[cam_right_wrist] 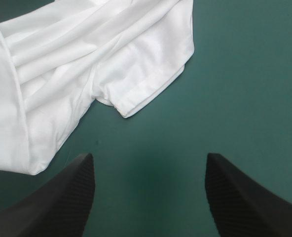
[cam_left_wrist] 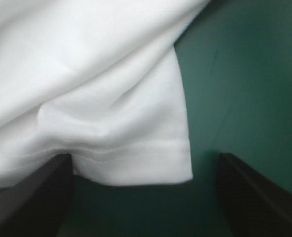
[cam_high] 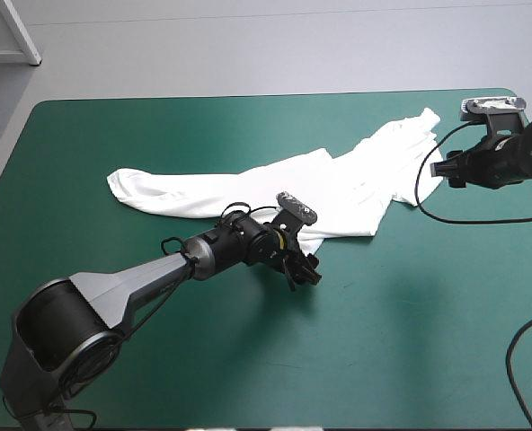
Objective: Fold the cloth
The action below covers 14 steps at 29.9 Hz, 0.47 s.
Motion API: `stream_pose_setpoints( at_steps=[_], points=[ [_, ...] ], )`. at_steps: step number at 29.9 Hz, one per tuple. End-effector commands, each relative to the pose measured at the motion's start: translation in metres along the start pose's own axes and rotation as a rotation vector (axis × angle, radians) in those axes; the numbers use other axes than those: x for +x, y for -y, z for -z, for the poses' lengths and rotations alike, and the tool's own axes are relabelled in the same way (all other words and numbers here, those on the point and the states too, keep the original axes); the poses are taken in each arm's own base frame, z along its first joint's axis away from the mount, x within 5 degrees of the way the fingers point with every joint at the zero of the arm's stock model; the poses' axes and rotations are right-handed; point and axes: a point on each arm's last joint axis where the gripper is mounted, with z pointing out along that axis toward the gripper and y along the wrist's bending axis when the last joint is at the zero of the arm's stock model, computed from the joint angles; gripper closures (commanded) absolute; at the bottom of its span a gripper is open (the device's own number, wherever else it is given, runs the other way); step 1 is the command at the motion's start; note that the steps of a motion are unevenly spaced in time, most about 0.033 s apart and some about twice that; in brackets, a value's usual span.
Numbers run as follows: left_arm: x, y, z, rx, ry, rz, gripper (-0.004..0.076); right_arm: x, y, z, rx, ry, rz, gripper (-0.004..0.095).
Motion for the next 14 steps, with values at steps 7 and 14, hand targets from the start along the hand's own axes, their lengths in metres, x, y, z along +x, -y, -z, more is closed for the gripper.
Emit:
stream_pose_setpoints(
  at_steps=[7,14],
  points=[
    [-0.004,0.003,-0.016,0.007,0.006,0.000,0.0405,-0.013,0.009,-0.034,0.023,0.035,-0.017,0.0305],
    [-0.002,0.002,-0.018,-0.006,-0.013,-0.024,0.0703,-0.019,0.016,-0.092,0.023,0.017,-0.036,0.0318]
  ],
)
